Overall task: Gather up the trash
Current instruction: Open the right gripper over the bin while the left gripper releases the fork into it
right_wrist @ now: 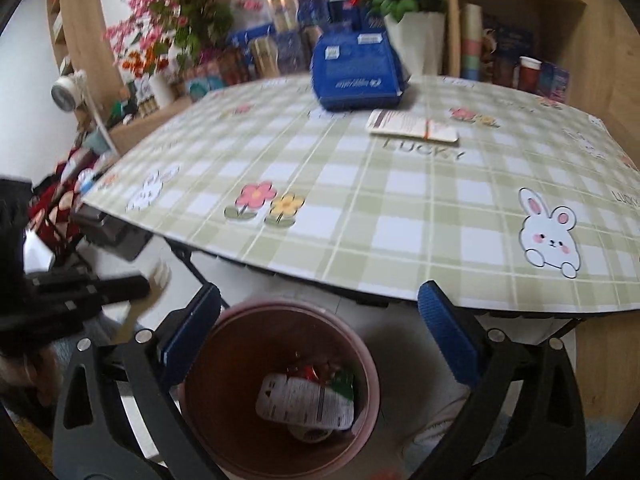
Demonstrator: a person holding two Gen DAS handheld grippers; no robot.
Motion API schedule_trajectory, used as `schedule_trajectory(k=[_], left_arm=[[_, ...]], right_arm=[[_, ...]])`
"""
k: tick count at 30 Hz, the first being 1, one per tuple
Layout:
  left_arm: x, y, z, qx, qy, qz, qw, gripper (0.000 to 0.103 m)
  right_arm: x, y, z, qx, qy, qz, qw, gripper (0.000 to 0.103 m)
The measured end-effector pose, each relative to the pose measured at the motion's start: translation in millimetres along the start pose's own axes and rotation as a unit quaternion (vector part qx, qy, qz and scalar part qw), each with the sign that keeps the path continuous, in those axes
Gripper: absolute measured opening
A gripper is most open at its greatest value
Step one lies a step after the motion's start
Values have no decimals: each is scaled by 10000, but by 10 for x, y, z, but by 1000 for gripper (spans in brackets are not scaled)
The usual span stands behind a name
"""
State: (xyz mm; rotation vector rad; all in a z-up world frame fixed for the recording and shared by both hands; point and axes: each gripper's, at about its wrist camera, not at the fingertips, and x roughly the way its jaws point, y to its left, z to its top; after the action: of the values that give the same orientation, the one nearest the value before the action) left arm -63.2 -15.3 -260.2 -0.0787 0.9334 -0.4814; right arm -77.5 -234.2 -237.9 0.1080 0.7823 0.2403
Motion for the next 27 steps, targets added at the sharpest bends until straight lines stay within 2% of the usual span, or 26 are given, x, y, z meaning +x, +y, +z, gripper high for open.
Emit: schedule_trajectory(k=[6,12,14,15,16,18,19,22,27], left_arm=[[191,-5,-75,-44,284,-62,9996,2],[341,-42,-104,-56,522,-208,9984,3],[342,-69,-98,-8,518,-213,9984,18],[326,-72,-92,-5,472,-192,9987,41],[299,-63,-83,-33,391,-168,9991,59],[250,-27,-61,-120,250,-127,9995,67],[231,-1,-49,-173,198,-72,9996,75],[162,79,-20,-344,8,131,9993,90],[52,199,47,-561,-282,514,9967,97]], right_arm=[[-79,-121,16,221,-340,-338,9986,97],[-12,-147,-44,239,-196,-508,9982,97],[-8,-148,-50,226,-191,-531,9982,97],[-8,-155,-50,239,-195,-531,9981,97],[-11,-160,-51,255,-198,-535,9980,97],[-4,-174,-57,288,-193,-564,9978,97],[3,-178,-57,300,-183,-574,9977,97],[18,-172,-56,309,-162,-613,9975,97],[35,-151,-61,263,-130,-634,9976,97]])
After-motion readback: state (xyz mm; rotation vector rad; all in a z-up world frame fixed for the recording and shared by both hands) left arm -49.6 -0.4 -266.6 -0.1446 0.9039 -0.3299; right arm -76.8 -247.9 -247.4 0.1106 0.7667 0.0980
